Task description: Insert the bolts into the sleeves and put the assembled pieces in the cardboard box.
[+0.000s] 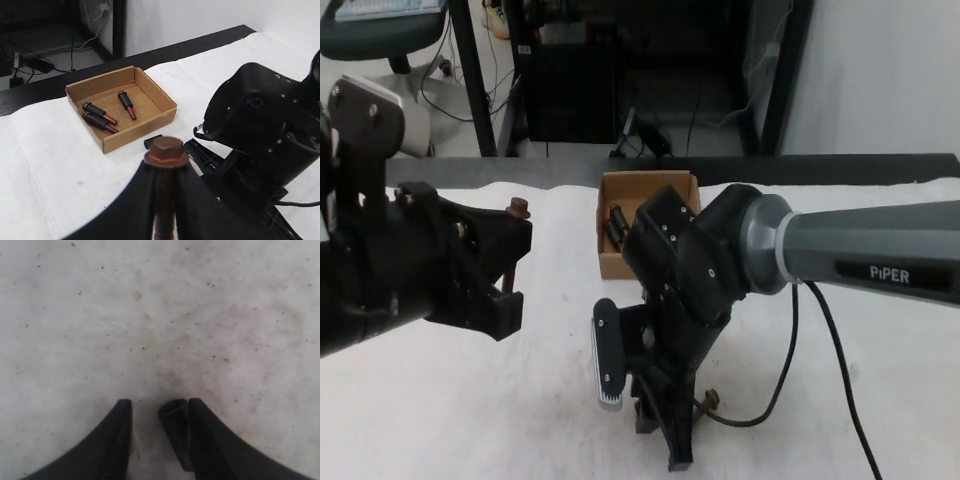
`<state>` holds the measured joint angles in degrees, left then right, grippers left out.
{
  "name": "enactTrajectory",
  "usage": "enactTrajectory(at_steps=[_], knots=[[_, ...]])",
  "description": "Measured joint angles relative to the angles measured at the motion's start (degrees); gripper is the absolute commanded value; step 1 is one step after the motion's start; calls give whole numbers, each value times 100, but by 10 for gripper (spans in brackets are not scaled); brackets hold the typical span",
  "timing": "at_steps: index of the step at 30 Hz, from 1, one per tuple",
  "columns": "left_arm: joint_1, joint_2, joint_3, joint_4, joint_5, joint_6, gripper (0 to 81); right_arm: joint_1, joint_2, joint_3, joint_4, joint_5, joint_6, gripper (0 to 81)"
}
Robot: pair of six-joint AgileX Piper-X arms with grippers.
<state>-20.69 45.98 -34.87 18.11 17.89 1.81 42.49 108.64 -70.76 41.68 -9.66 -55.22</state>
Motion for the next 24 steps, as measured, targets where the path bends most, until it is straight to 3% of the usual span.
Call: enactTrajectory(at_steps=[15,24], knots=[[0,0,0,6,0,39,3,-618,0,0,4,124,-228,360],[0,0,0,6,-58,39,3,-572,0,0,-16,-253,-333,360]])
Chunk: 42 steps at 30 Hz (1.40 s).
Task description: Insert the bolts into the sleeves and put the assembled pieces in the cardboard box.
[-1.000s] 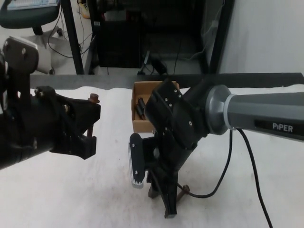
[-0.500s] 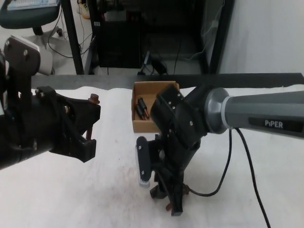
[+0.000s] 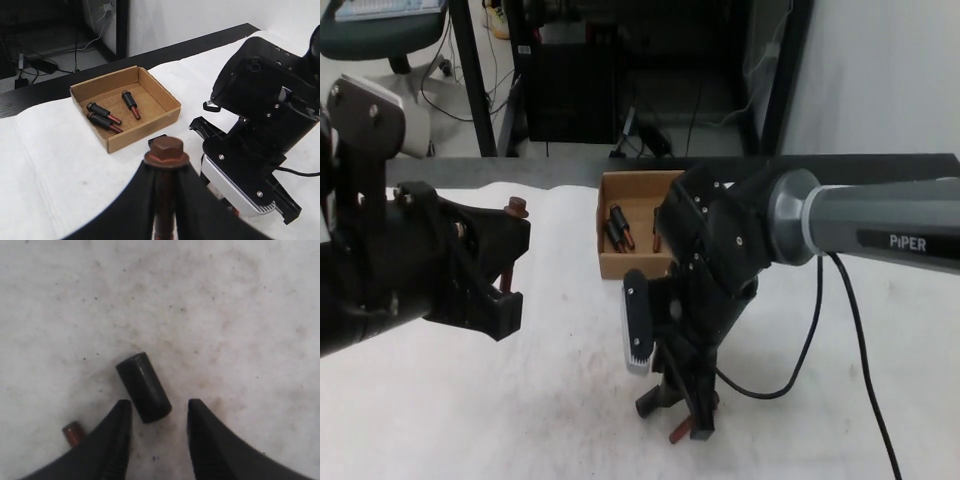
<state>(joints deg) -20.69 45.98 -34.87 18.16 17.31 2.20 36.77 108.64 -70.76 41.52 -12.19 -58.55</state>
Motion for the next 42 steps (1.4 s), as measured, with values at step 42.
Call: enactTrajectory(at_steps=[42], knots=[[0,0,0,6,-42,13,3,505,257,-48,-63,448,-184,360]])
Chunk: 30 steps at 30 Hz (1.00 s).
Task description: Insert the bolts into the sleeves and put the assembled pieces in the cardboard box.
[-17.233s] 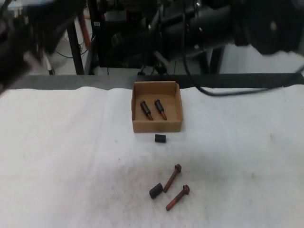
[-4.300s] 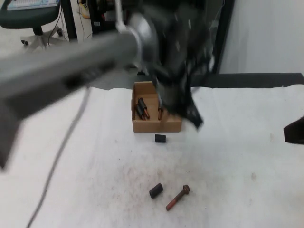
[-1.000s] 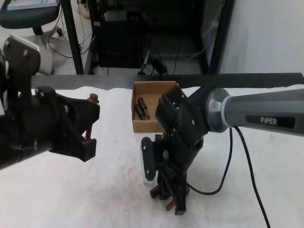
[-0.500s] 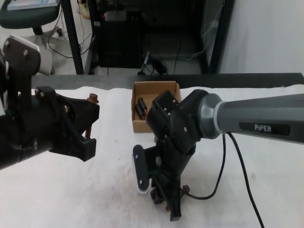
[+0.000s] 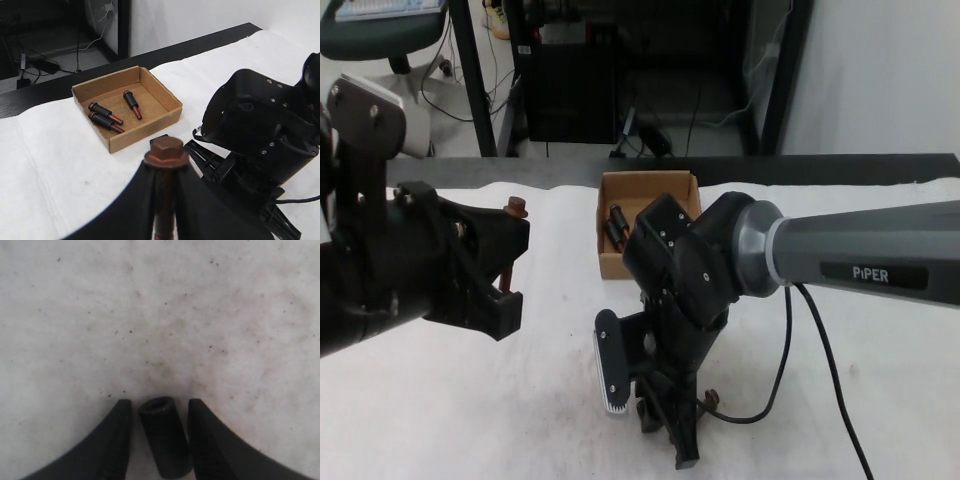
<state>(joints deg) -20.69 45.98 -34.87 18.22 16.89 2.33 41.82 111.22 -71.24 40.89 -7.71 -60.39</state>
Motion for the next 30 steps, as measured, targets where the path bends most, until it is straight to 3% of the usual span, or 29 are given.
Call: enactTrajectory(at_steps=[18,21,23,26,30], knots=[[0,0,0,0,0,9,3,-132,0,-20,174,13,-218,309],[0,0,0,0,0,9,3,-132,0,-20,188,13,-218,167],[0,0,0,0,0,9,3,-132,0,-20,210,13,-116,11],[0,0,0,0,0,9,3,-132,0,-20,210,13,219,5],[0,0,0,0,0,9,3,-132,0,-69,197,74,1565,6]])
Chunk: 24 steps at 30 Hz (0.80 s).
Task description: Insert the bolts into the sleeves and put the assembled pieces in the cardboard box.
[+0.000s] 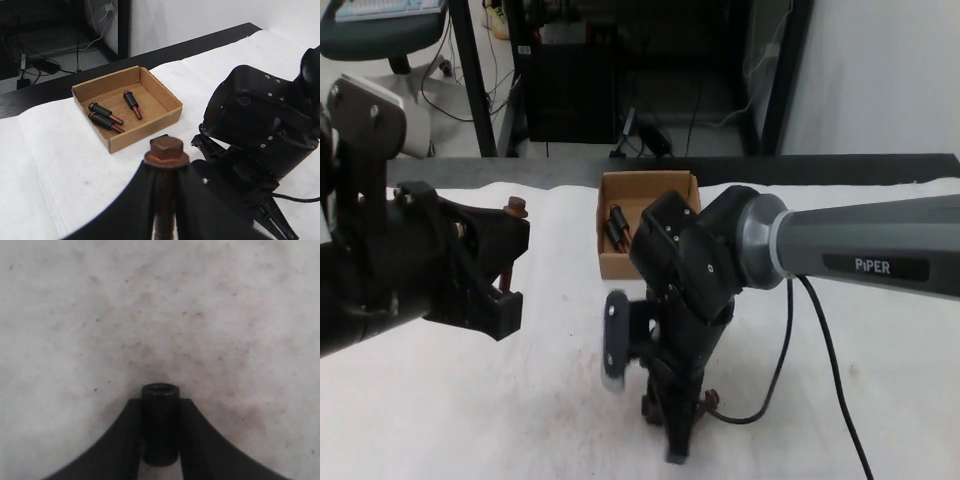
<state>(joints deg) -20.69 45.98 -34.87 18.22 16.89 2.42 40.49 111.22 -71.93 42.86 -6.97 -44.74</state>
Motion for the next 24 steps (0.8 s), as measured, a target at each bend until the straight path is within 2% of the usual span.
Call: enactTrajectory(at_steps=[2,5,7,8,10,11,12,15,17,22,24], knots=[[0,0,0,-10,-55,-72,3,0,13,-48,-67,54,861,6],[0,0,0,-70,-214,-275,3,-84,13,-190,-298,8,2563,6],[0,0,0,-178,-330,-443,3,-176,-59,-250,-617,-325,3705,6],[0,0,0,-274,-371,-526,3,-187,-68,-250,-617,-371,3819,6],[0,0,0,-383,-400,-629,3,-300,-161,-275,-1046,-896,4843,6],[0,0,0,-383,-403,-638,3,-420,-263,-285,-1562,-1476,5713,6],[0,0,0,-517,-412,-729,3,-486,-315,-285,-1896,-1785,6031,6],[0,0,0,-1090,-413,-977,3,-667,-510,-298,-2839,-2584,6653,6],[0,0,6,-1963,-169,-1447,3,-793,-657,-298,-3534,-3008,6814,6],[75,0,6,-3764,733,-2155,3,-907,-1152,-298,-5145,-3665,6886,6],[388,131,-23,-4709,1223,-2748,3,-907,-1592,-116,-5959,-3804,6771,6]])
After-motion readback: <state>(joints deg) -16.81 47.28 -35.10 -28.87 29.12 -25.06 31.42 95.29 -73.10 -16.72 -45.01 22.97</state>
